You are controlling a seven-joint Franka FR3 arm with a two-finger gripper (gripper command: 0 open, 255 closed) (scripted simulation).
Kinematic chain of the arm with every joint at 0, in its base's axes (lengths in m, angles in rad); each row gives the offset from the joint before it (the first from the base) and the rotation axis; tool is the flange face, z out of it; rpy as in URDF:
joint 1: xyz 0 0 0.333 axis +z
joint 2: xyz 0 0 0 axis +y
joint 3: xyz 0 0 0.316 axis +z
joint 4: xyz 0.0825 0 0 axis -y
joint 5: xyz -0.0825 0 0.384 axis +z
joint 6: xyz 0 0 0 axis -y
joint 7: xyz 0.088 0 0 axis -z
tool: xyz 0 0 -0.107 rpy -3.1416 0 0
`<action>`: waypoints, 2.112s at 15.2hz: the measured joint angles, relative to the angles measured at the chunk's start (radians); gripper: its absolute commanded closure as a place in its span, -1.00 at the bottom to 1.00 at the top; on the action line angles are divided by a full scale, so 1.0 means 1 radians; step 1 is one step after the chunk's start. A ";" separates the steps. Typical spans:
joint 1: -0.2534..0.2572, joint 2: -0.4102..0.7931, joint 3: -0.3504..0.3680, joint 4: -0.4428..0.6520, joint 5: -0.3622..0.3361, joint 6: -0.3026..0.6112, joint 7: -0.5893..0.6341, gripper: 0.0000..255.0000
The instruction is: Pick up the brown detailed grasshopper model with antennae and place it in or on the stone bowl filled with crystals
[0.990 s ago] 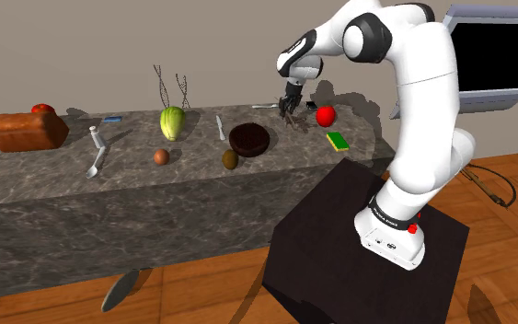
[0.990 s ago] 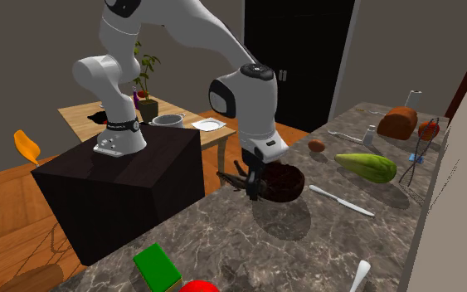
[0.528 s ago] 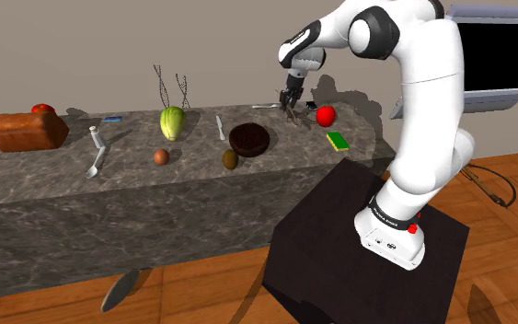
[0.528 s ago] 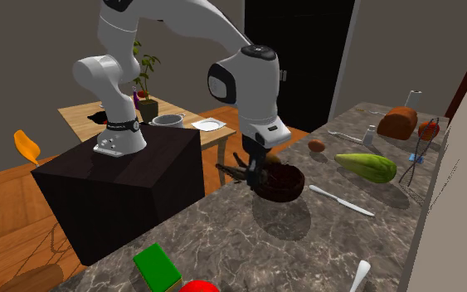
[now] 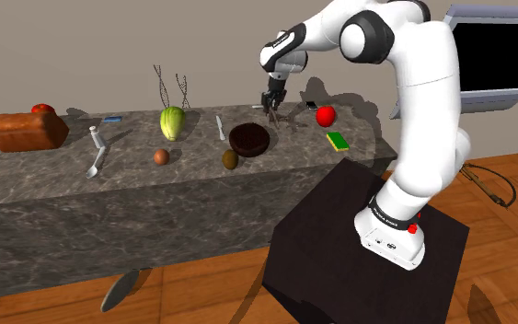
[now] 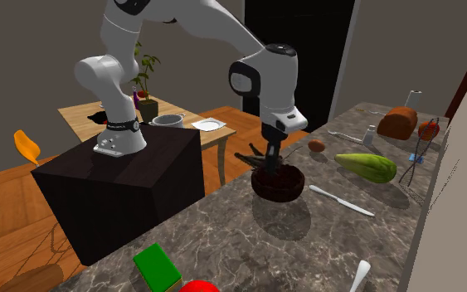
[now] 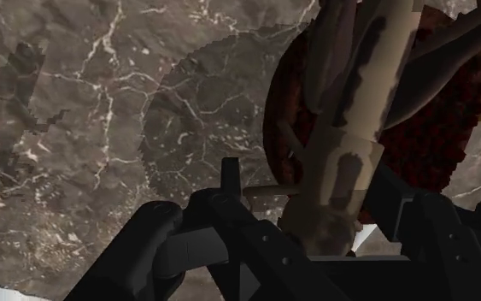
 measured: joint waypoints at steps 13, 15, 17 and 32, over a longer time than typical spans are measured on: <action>0.108 0.102 0.042 0.082 0.004 0.043 0.146 1.00; 0.104 0.121 0.046 0.085 0.009 0.059 0.140 1.00; 0.102 0.138 0.050 0.088 0.014 0.073 0.137 1.00; 0.100 0.147 0.052 0.089 0.017 0.080 0.133 -1.00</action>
